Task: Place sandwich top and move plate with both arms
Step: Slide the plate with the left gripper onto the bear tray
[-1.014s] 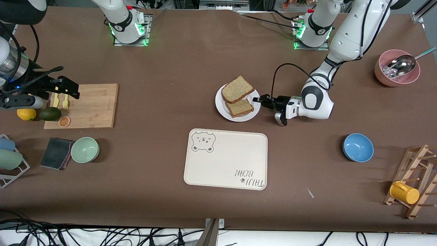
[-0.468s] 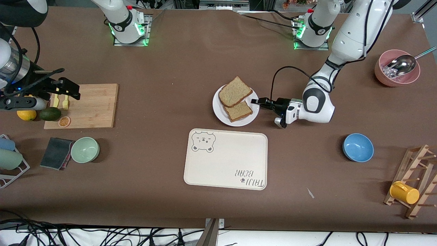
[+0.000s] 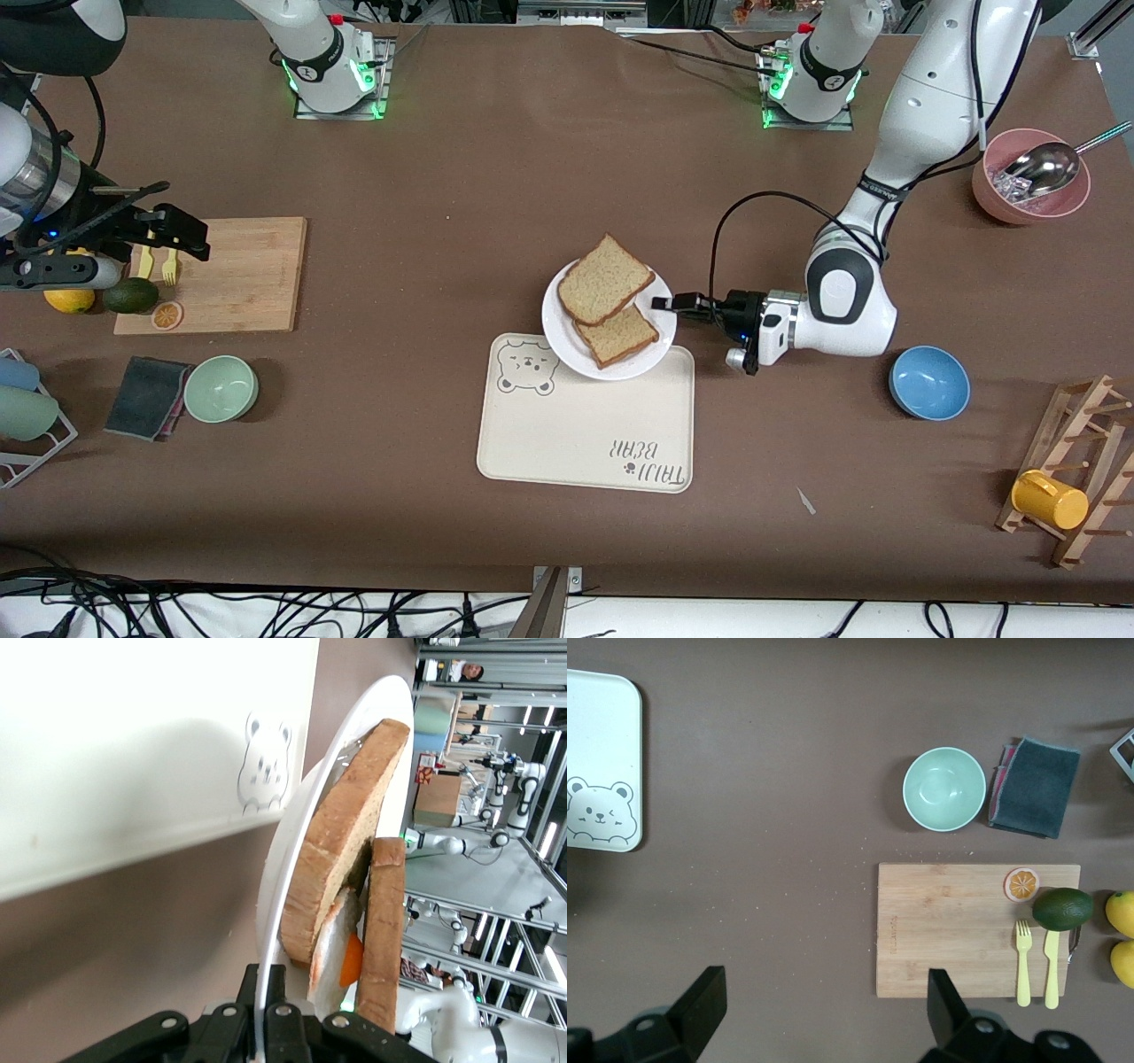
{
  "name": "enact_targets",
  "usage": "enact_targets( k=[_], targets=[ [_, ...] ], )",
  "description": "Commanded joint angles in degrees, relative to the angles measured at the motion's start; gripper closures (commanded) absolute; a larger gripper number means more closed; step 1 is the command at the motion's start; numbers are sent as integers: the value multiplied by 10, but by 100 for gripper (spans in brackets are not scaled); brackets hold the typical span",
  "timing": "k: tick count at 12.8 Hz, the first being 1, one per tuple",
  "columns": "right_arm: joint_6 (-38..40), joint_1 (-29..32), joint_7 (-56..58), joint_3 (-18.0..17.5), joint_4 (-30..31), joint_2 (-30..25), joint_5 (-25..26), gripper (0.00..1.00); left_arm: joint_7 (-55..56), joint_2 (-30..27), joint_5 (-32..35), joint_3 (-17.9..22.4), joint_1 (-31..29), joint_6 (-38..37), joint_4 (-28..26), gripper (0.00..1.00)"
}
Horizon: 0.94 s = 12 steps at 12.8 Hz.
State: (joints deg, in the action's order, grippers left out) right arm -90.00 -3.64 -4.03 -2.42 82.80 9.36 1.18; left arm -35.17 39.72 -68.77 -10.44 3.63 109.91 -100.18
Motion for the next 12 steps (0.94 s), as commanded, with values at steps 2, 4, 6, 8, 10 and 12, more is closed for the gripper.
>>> enact_targets(
  k=[2, 4, 6, 8, 10, 12],
  targets=[
    [1, 5, 5, -3, -9, 2, 7, 0, 48, 122, 16, 0, 2, -16, 152, 100],
    [2, 5, 5, -3, -9, 3, 6, 0, 62, 164, 14, 0, 9, -15, 198, 100],
    [2, 6, 6, -3, -9, 2, 6, 0, 96, 195, 14, 0, 13, -13, 247, 100],
    [2, 5, 6, -3, -9, 3, 6, 0, 99, 214, 14, 0, 18, -6, 278, 100],
    [1, 5, 5, -3, -9, 3, 6, 0, 97, 222, 16, 1, 26, -1, 281, 100],
    [1, 5, 5, -3, -9, 3, 5, 0, 92, 222, 19, 2, 30, 14, 281, 100]
  ],
)
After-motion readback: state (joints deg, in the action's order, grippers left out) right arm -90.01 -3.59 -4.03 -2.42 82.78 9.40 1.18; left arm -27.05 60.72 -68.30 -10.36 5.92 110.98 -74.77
